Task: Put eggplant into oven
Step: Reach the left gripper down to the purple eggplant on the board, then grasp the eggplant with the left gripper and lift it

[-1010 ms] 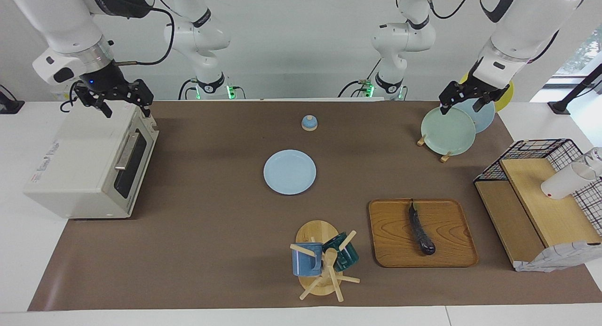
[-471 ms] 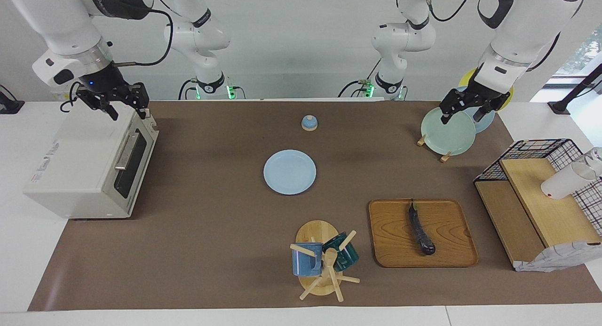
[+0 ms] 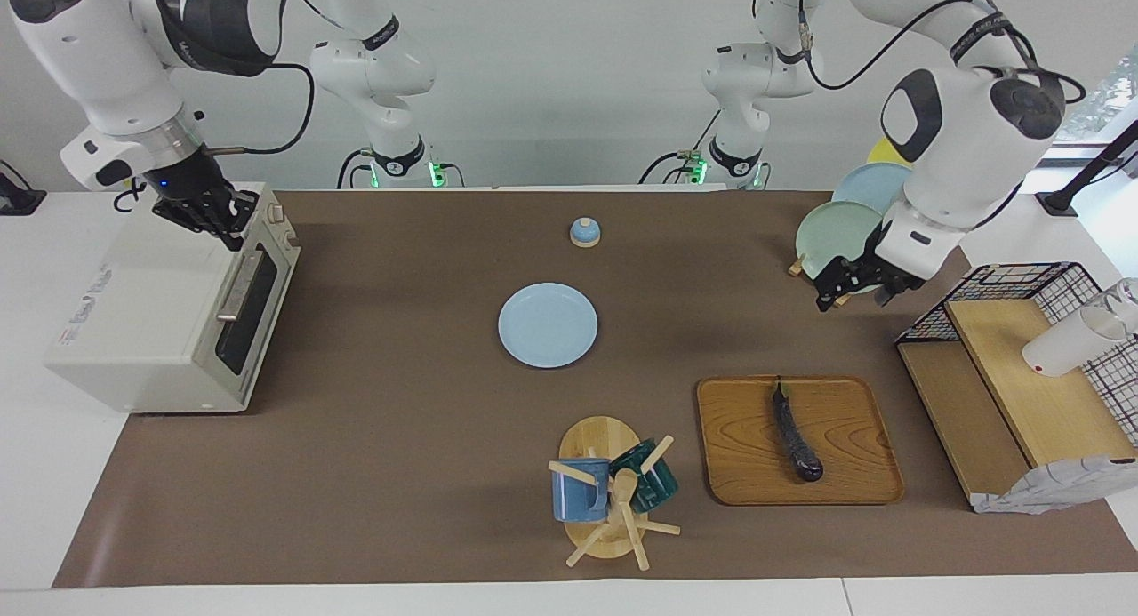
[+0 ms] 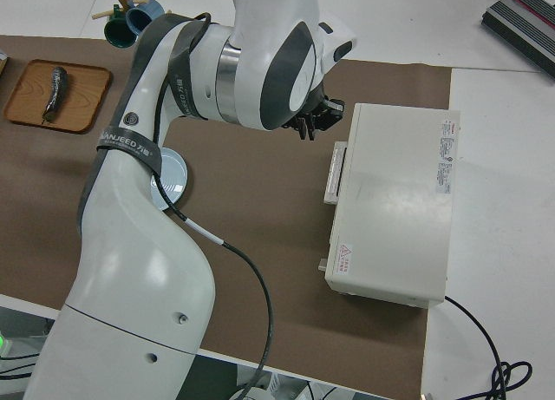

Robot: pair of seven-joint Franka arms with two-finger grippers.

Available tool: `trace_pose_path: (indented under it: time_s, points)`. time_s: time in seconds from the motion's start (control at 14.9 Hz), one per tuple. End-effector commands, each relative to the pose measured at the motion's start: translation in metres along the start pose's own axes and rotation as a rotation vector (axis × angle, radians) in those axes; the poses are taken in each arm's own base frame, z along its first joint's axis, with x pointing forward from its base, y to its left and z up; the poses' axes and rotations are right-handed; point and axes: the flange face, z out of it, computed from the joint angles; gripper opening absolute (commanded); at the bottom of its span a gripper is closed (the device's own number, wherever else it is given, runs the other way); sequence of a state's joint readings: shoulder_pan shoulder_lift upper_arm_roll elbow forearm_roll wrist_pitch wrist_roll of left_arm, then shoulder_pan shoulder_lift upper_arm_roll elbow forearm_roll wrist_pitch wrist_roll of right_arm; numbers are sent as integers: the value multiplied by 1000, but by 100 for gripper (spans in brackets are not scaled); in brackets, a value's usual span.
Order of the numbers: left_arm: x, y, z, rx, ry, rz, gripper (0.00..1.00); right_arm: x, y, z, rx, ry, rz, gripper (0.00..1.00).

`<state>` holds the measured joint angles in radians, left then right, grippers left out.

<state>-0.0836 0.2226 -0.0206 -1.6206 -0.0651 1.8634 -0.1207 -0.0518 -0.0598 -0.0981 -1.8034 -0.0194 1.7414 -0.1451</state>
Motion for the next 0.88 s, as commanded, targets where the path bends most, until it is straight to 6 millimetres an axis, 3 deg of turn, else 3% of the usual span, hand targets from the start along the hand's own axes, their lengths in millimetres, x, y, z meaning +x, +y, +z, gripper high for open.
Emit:
trace_pose_path:
  time_s: [0.0, 0.34, 0.47, 0.67, 0.81]
  points:
    - [26, -3, 41, -17, 29, -8, 100, -7, 2, 36, 6, 12, 28, 0]
    - [65, 5, 123, -46, 33, -19, 100, -2, 26, 72, -6, -12, 59, 0]
    - [70, 8, 138, -49, 48, -18, 100, -7, 36, 87, -7, -6, 66, 0]
    - [71, 33, 160, -48, 86, 18, 100, -9, 36, 95, -6, -12, 61, 0]
    - [66, 37, 172, -44, 93, 26, 100, -11, 35, 101, -4, -23, 61, 0]
